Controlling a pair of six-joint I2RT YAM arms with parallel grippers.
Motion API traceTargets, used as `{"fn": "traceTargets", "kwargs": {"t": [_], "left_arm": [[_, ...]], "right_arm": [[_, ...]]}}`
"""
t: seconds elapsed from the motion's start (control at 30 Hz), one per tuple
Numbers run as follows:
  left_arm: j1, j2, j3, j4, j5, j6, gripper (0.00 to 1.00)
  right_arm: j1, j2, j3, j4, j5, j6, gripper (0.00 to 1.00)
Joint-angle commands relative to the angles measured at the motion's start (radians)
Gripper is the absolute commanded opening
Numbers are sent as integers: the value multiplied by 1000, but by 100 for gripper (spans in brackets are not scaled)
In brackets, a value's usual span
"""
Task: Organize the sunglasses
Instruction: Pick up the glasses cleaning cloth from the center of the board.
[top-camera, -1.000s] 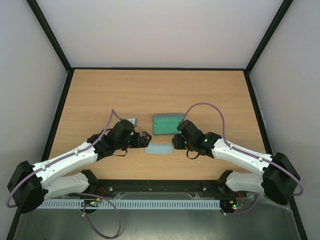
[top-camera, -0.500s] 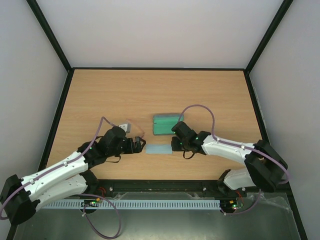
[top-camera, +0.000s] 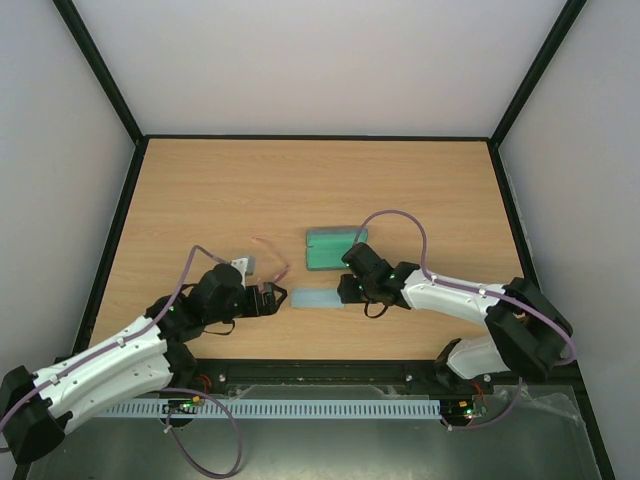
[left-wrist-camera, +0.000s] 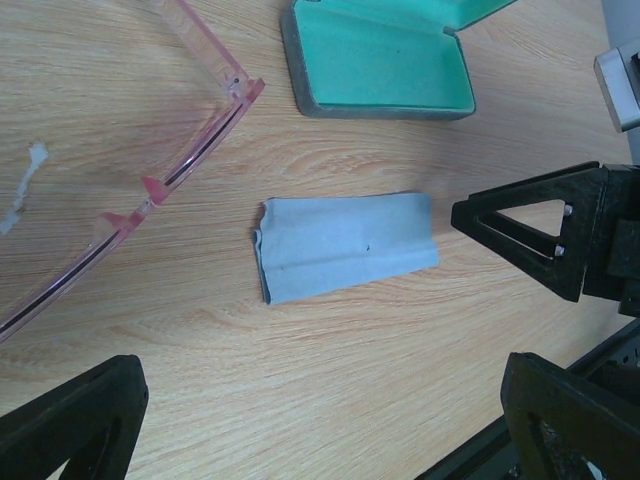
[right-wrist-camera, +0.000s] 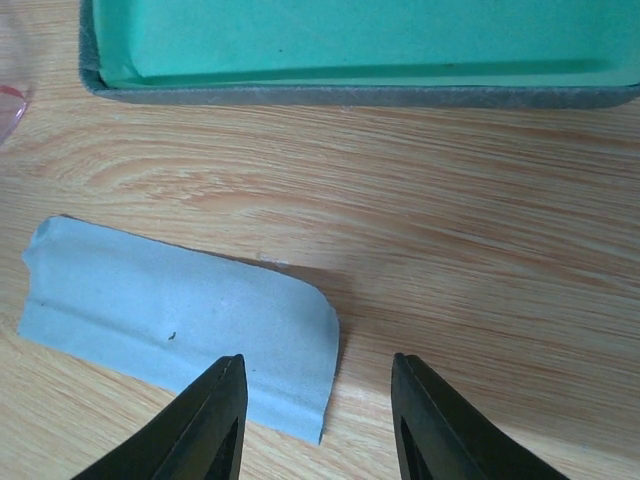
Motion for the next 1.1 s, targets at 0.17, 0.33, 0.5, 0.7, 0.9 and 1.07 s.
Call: {"fn": "traceTargets", "kwargs": {"t": [0.17, 0.33, 0.5, 0.7, 0.9, 1.07], "left_arm": [[6, 62, 3, 64, 39, 8, 99], [5, 100, 12, 99, 47, 18, 99], [5, 137, 24, 116, 45, 50, 100], [5, 153, 58, 83, 62, 81, 100], [6, 139, 87, 14, 78, 117, 99], [5, 128, 79, -21, 110, 135, 100]], "right_arm": [[-5, -24, 39, 0, -39, 7, 53], [-7, -20, 74, -20, -58, -3, 66], [-14, -15, 68, 2, -90, 7, 93], [-14, -8, 82, -34, -68, 39, 99], [-13, 14, 105, -107, 21, 75, 71], [-11, 68, 182, -237, 128, 62, 43]]}}
